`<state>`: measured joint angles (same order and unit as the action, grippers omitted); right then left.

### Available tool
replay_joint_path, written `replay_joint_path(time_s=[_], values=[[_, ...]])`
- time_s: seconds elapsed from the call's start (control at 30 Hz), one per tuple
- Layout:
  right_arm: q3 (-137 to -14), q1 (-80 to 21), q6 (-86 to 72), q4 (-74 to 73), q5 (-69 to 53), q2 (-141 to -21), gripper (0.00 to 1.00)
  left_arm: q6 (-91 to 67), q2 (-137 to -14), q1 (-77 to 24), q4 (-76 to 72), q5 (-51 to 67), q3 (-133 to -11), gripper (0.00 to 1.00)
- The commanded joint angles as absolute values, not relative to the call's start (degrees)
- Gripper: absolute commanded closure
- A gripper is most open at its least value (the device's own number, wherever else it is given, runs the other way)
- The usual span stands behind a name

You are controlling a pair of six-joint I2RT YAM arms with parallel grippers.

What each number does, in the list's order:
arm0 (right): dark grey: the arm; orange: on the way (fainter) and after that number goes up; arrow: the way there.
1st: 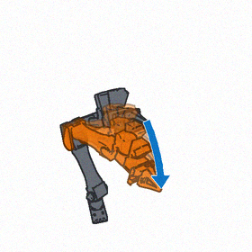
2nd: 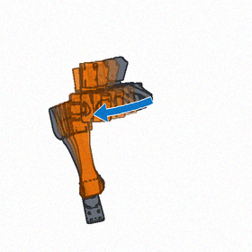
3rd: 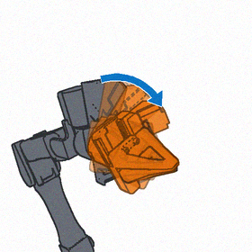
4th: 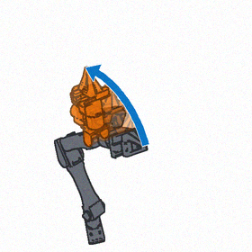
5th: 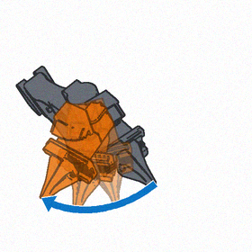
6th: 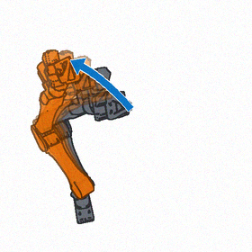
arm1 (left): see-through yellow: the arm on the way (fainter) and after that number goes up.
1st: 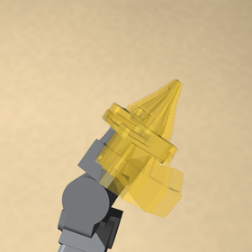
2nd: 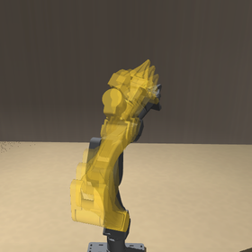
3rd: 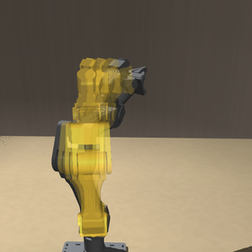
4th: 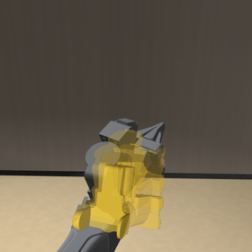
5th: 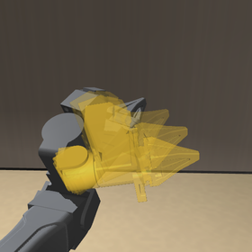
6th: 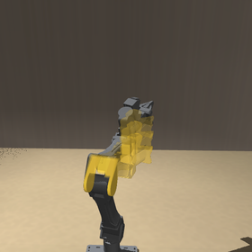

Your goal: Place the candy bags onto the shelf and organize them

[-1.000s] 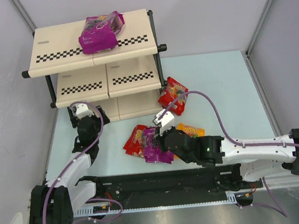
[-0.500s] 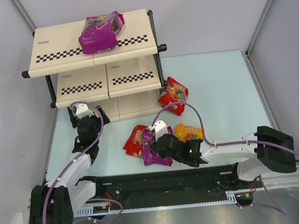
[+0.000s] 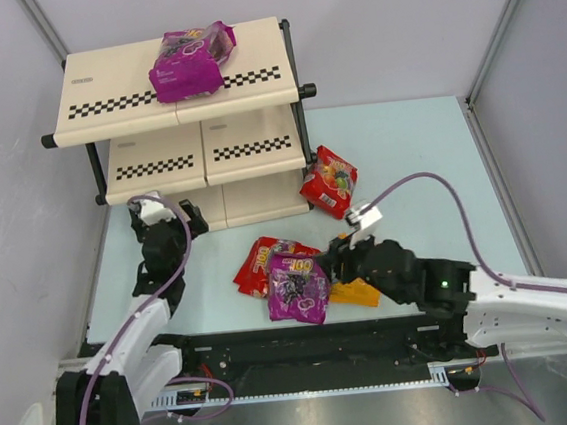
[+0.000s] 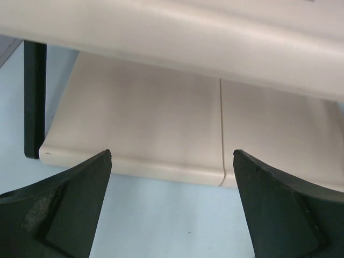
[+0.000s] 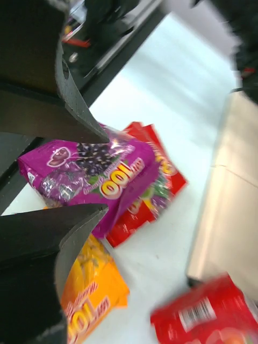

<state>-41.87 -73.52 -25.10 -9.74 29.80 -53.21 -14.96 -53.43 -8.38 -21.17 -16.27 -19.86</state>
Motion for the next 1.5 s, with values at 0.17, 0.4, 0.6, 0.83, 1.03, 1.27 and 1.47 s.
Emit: replay_joint_path(time_s=[0.17, 0.4, 0.6, 0.83, 1.03, 1.27, 1.47], values=[[-42.72, -72.95, -31.82, -25.75, 38.67, -44.56, 0.47, -34.7, -43.95, -8.0, -14.5, -9.33, -21.89, 0.0], [-42.28, -73.56, -32.26, -26.46, 39.64, -44.21, 0.47, -31.91, -40.98, -9.13, 2.97, 5.36, -29.53, 0.16], [-40.26, -73.74, -31.82, -23.83, 40.34, -42.37, 0.47, -33.74, -26.84, -16.77, 12.74, 13.36, -26.38, 0.1], [-39.11, -73.56, -31.47, -21.8, 40.7, -42.01, 0.47, -43.94, -21.17, -41.54, 12.23, -3.75, -16.09, 0.0], [-39.02, -73.56, -31.02, -21.8, 40.08, -41.57, 0.47, -47.9, -29.87, -61.25, 10.9, -21.07, -15.38, 0.0], [-38.76, -73.56, -31.29, -22.59, 40.52, -40.87, 0.47, -47.81, -36.21, -64.77, 3.96, -18.91, -12.31, 0.0], [-38.23, -73.48, -31.46, -22.76, 41.04, -40.69, 0.47, -47.29, -35.86, -65.3, 1.15, -18.28, -9.41, 0.11]])
